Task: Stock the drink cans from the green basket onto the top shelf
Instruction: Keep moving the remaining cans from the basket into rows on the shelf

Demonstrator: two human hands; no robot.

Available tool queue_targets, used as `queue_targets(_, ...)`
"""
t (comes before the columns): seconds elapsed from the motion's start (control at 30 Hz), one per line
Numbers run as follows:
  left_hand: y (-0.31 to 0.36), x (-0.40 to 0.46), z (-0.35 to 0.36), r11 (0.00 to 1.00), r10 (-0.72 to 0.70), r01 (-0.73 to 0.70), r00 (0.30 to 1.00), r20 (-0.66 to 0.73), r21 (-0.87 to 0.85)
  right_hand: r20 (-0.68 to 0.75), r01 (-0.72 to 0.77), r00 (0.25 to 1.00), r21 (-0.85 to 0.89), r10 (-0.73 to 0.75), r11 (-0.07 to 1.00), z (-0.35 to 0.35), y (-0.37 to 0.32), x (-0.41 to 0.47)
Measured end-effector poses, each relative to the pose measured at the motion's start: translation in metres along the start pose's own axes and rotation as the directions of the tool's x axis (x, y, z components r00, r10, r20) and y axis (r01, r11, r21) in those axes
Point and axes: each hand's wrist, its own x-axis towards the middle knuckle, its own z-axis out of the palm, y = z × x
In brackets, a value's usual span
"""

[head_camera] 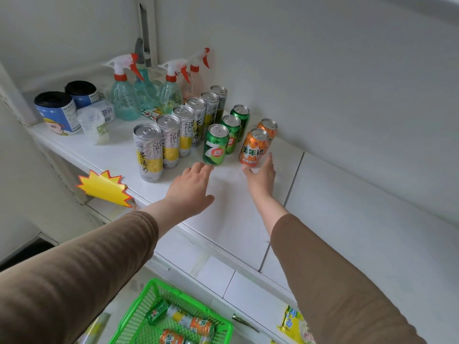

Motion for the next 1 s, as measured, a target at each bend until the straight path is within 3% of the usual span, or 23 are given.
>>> queue_targets(0.13,-0.015,-0.020,-0.004,1.000,0.013,-0.013,1.000,-0.007,0.013,0.084,0.206,0.977,-0.123,-0.197,0.971,-0.005,-0.001,-0.053)
queue_targets(0.27,-0.036,-0.063,-0.012,0.993,0.070,-0.063,0.995,-0.070,0.095,0.214,0.485,0.871,-0.238,-0.442,0.841,-0.002,-0.011,-0.123)
queue_targets(0.37,-0.056,-0.108,-0.013,0.989,0.079,-0.063,0.990,-0.116,0.134,0.291,0.597,0.800,-0.301,-0.525,0.743,0.006,-0.017,-0.178)
queue_targets(0.67,-0.124,-0.240,0.047,0.997,-0.020,0.026,0.997,-0.081,0.073,0.449,0.687,0.722,-0.377,-0.526,0.621,0.054,0.022,-0.311)
queue_targets(0.83,-0.155,-0.305,0.141,0.991,-0.132,0.131,0.988,0.075,0.023,0.544,0.627,0.749,-0.396,-0.379,0.671,0.090,0.109,-0.362)
queue_targets(1.0,-0.181,-0.343,0.252,0.971,-0.232,0.239,0.946,0.227,-0.003,0.652,0.583,0.729,-0.433,-0.207,0.688,0.136,0.218,-0.380)
